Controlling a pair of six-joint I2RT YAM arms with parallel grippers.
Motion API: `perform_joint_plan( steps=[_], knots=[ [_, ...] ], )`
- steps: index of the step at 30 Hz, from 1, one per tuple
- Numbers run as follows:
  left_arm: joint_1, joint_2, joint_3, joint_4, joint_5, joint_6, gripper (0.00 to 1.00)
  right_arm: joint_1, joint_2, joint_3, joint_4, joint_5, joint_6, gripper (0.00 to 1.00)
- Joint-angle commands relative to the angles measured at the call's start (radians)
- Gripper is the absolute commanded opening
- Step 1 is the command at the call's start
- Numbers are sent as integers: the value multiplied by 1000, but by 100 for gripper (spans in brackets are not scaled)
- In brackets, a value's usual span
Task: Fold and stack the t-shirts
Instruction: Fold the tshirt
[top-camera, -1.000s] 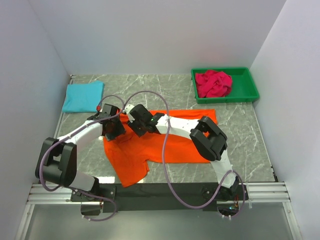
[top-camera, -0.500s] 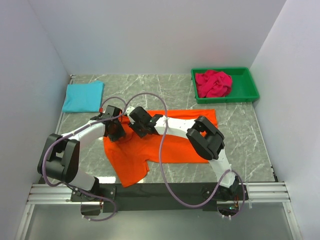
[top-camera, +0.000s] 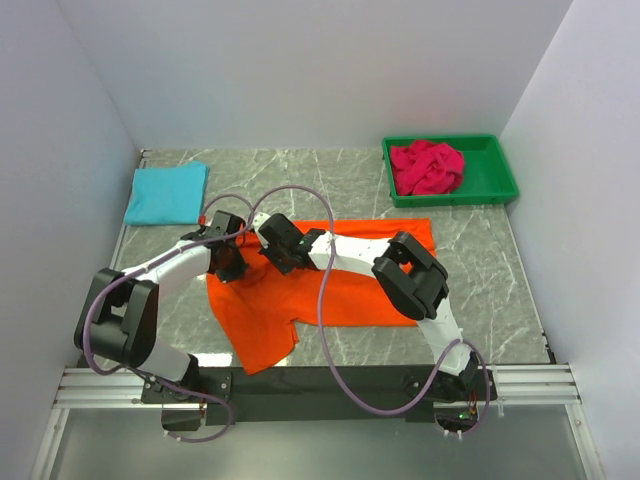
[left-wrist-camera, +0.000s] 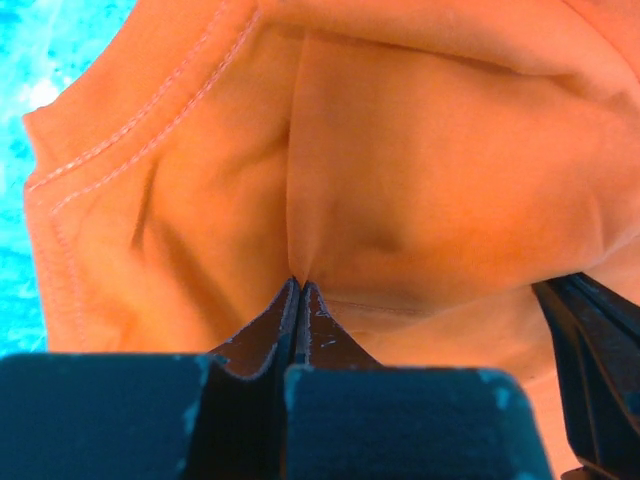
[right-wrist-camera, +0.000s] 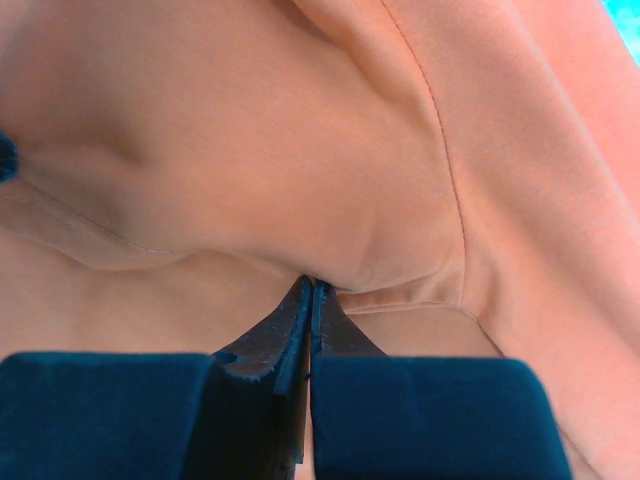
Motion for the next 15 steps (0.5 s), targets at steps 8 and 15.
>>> perform_joint_plan(
  steps=[8,15],
  knots=[
    [-5,-112,88,-104,-1,-22,1,-4,-113,11,-65,15,-37,0],
    [-5,-171,91,-158,7,-44,1,-4,-160,13,-131,-22,-66,0]
  ],
)
